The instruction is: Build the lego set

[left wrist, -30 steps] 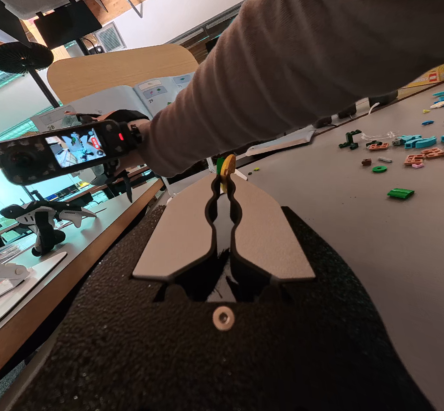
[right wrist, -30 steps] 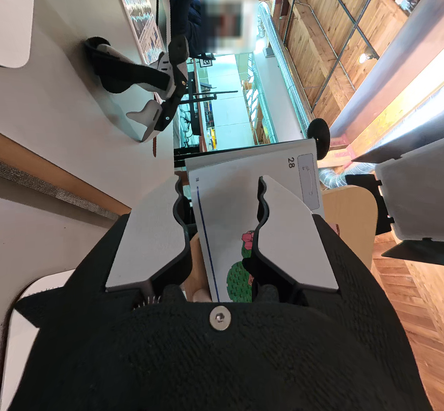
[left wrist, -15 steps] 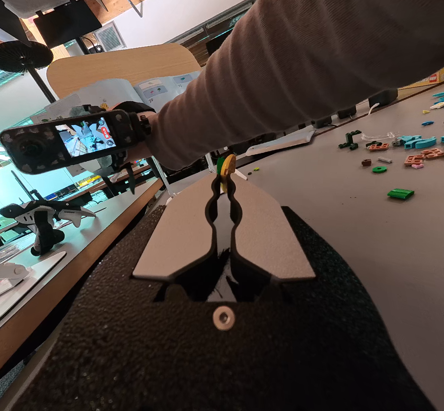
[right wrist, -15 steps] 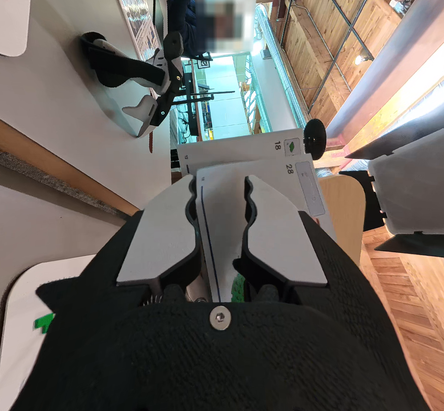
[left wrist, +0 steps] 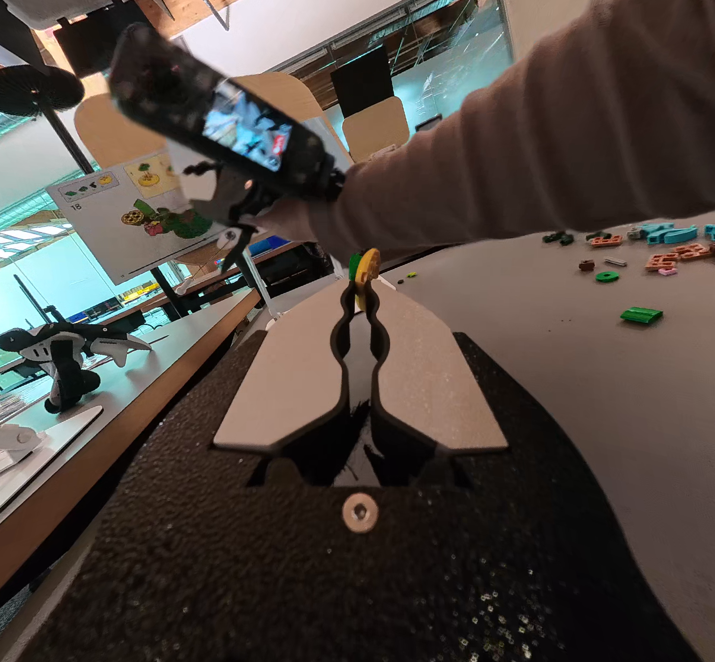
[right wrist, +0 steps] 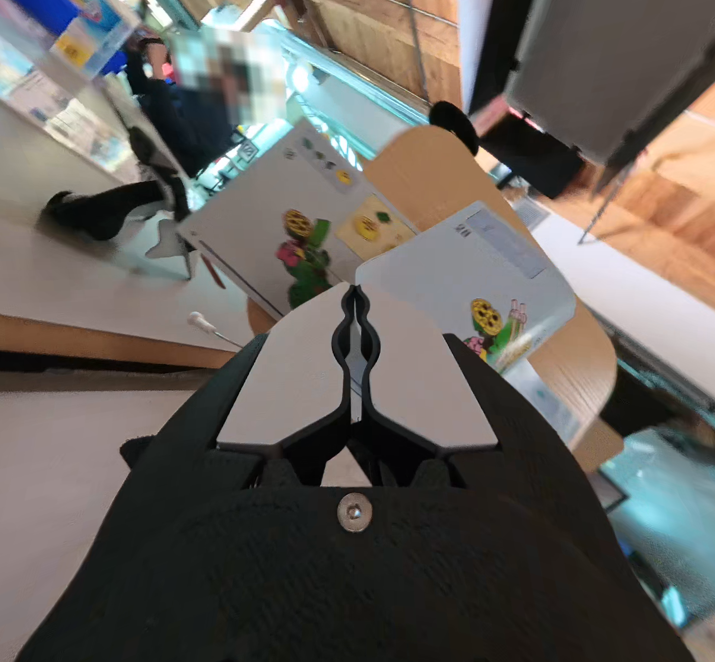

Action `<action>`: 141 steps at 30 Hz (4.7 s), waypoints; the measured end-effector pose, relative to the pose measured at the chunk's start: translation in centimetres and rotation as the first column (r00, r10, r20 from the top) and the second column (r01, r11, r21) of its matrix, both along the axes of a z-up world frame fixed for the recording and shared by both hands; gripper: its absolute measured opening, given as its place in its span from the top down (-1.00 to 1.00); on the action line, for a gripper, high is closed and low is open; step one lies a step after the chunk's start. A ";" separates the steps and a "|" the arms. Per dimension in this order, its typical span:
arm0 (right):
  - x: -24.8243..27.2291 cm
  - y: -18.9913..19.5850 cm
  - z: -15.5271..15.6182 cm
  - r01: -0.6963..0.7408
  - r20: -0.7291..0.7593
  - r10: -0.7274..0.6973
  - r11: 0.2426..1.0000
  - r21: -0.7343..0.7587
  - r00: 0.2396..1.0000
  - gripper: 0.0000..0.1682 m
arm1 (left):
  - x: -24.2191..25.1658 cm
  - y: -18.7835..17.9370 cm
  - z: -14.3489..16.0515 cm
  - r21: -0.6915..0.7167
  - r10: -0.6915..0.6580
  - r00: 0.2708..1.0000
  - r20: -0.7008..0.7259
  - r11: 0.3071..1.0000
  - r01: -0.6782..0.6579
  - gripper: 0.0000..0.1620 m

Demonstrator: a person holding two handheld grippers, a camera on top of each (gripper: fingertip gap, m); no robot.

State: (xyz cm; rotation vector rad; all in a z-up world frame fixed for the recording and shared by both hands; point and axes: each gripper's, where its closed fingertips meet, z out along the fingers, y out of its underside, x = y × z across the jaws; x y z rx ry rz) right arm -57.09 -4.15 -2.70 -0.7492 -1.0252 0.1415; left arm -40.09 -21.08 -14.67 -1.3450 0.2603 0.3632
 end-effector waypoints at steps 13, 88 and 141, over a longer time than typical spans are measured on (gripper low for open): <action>12.4 11.5 -0.1 0.152 -0.274 -0.305 0.871 -0.466 0.912 1.00 | 0.1 0.1 0.0 0.000 0.000 1.000 -0.003 1.000 0.000 0.94; 14.5 1.1 -2.4 -0.502 -0.096 0.590 0.577 -0.644 0.802 0.71 | 1.7 0.2 -0.1 -0.009 -0.041 0.992 -0.121 0.999 0.040 0.94; 29.1 -18.2 -10.6 -0.373 0.951 -0.187 0.887 0.272 0.248 0.91 | 11.5 -3.6 1.0 -0.069 -0.582 0.779 -0.234 0.809 0.584 0.94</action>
